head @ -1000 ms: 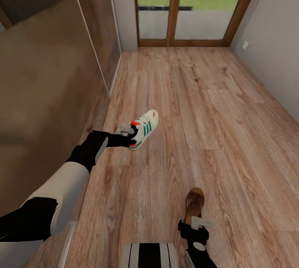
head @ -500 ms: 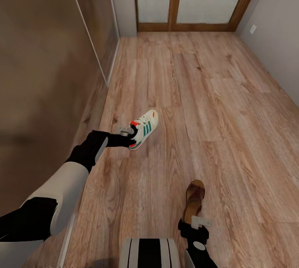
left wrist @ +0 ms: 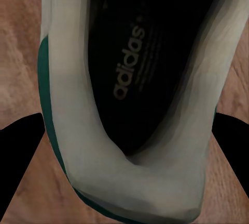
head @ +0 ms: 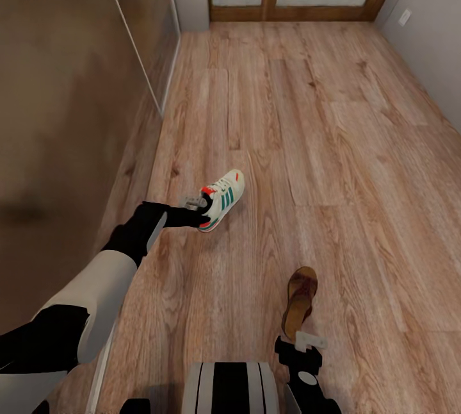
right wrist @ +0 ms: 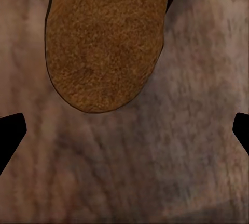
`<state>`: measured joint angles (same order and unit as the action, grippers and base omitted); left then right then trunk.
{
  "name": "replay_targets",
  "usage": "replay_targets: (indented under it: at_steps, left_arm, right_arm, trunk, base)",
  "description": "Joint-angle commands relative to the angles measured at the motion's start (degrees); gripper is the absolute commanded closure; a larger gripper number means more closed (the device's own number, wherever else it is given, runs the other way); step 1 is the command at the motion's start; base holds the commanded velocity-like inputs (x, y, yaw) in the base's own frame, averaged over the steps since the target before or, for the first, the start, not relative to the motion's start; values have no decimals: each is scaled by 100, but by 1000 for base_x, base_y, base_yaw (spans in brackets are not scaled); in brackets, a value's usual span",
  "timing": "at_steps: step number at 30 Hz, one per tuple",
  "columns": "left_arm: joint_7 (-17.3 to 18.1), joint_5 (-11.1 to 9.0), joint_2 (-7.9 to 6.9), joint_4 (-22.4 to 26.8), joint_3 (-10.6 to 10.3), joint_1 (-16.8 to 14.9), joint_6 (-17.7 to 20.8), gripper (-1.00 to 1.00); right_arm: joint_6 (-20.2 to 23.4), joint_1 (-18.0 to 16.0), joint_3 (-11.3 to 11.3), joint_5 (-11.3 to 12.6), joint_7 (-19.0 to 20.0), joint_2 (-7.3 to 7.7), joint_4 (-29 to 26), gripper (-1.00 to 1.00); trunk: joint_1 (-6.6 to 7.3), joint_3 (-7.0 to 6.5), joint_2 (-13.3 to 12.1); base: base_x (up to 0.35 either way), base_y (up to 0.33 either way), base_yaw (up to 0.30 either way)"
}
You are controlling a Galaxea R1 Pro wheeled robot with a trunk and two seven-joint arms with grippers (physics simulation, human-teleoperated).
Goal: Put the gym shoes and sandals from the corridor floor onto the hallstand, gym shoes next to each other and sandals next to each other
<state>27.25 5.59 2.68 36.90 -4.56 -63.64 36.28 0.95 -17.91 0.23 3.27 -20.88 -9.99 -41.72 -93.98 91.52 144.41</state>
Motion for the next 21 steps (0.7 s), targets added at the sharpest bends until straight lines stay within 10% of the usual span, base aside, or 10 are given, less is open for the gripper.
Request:
replay_targets:
  at_steps: [1,21]
  left_arm:
    - [38,53,8,8,-10,-1,8,100]
    - [43,57,29,10,-23,0,-7,100]
  right_arm:
    - [10,-1,3,33,-19,-1,-9,-100]
    - [3,-2,3,33,-21,-1,-11,-100]
  trunk:
    - [1,5,2]
    - [1,6,2]
  base:
    - [0,0,0]
    - [42,2,0]
